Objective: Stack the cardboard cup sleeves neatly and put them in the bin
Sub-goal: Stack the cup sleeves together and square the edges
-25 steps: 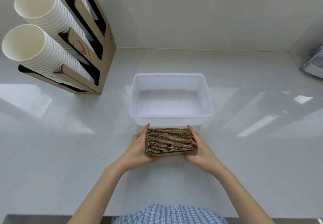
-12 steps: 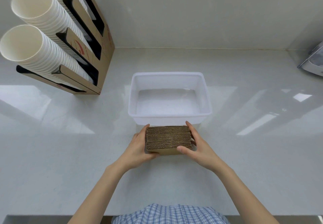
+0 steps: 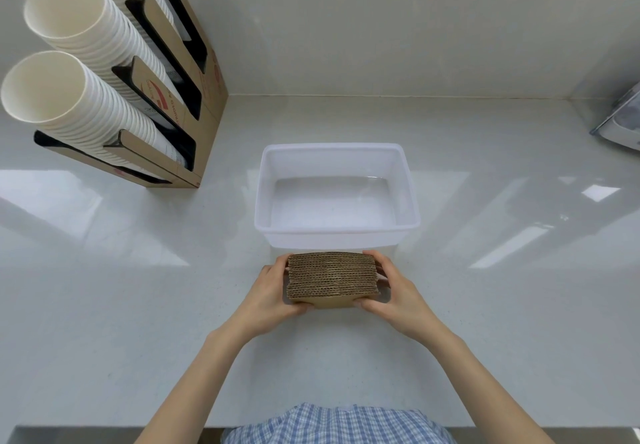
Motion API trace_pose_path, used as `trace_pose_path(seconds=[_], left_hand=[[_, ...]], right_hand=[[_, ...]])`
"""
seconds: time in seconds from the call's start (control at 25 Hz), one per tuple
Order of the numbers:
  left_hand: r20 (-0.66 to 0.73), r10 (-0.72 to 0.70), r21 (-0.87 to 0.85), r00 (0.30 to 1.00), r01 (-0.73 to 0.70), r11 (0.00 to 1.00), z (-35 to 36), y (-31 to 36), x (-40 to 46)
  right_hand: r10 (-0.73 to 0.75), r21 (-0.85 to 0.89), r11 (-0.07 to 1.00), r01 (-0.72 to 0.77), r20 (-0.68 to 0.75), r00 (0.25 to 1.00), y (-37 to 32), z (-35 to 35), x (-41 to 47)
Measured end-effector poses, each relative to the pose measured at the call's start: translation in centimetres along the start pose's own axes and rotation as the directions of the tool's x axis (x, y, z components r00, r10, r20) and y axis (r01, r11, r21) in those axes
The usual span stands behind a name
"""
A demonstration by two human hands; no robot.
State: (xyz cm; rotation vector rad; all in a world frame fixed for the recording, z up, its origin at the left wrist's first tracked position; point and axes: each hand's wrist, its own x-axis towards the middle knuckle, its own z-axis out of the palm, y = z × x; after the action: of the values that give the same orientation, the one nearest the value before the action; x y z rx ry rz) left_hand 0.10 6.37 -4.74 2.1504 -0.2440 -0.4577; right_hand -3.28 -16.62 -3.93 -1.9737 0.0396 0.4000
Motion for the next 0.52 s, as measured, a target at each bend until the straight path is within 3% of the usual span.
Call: trace_pose_path(seconds=[0.24,0.52], left_hand=[[0.02,-0.014,-0.003,1.0,0.014,1.0,-0.4,0.5,-0.2],[0.139,-0.059,-0.22,0.989,0.089,0.972,-2.2,2.3,-1.5]], right_hand=[[0.004,-0.037,0.999,-0.003,0.026,1.0,-0.5,-0.2,0.0],[0.009,0.135,0.991,-0.013,0.025,1.0,-1.8,-0.9,-1.0]])
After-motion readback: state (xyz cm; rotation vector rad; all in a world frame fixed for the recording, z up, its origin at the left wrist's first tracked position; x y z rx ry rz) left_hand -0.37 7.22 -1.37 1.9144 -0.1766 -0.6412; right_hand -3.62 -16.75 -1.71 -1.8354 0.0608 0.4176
